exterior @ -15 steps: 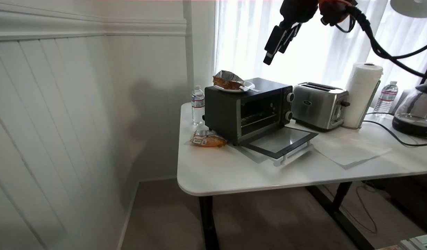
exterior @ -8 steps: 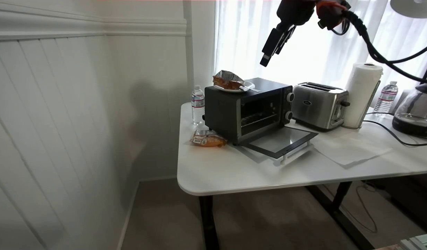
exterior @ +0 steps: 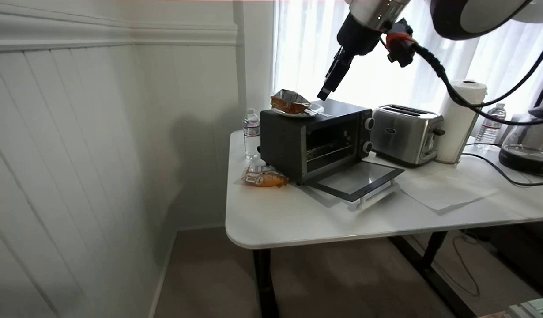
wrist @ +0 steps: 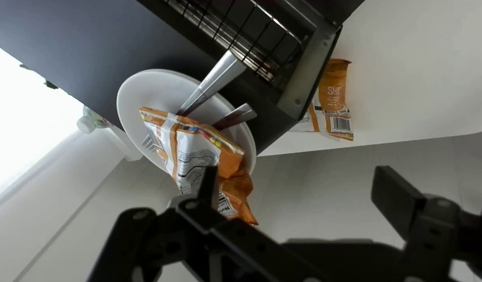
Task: Pick up the orange packet from the white plate and put it on the table behind the toaster, pick up the silver fork and spoon from the white plate and put them on the sheet of kitchen paper on the table
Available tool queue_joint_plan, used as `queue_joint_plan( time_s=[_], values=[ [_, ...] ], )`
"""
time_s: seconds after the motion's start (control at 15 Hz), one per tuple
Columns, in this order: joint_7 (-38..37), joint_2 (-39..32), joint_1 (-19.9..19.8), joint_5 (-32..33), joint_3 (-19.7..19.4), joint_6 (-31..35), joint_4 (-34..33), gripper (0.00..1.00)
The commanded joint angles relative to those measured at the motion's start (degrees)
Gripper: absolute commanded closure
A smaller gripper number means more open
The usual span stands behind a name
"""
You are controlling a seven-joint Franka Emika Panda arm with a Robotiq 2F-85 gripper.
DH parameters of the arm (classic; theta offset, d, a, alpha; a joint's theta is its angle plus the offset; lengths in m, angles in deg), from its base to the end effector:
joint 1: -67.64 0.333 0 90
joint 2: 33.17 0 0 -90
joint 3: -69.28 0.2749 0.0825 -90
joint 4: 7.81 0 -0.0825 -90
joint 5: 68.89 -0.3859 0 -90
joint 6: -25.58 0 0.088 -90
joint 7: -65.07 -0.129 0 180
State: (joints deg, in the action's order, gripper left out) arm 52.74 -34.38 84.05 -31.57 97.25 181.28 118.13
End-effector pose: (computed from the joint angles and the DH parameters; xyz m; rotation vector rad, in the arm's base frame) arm 0.4042 0.4180 0.3647 2.4659 1.4915 0.9094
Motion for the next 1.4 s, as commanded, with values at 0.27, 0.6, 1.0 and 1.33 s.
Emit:
queue_joint_plan(
  time_s=[0.27, 0.6, 1.0, 1.33],
  values=[
    [-1.09, -5.74, 0.03, 16.21, -2.36, 8.76, -2.58, 0.00],
    [-3.76, -8.49, 0.60, 26.54, -4.29, 8.79, -5.79, 0.02],
    [-9.01, -12.42, 1.95, 38.02, -5.47, 6.81, -9.65, 0.14],
    [-15.50, -14.90, 2.54, 48.09, -6.21, 4.89, -12.14, 0.30]
  ],
)
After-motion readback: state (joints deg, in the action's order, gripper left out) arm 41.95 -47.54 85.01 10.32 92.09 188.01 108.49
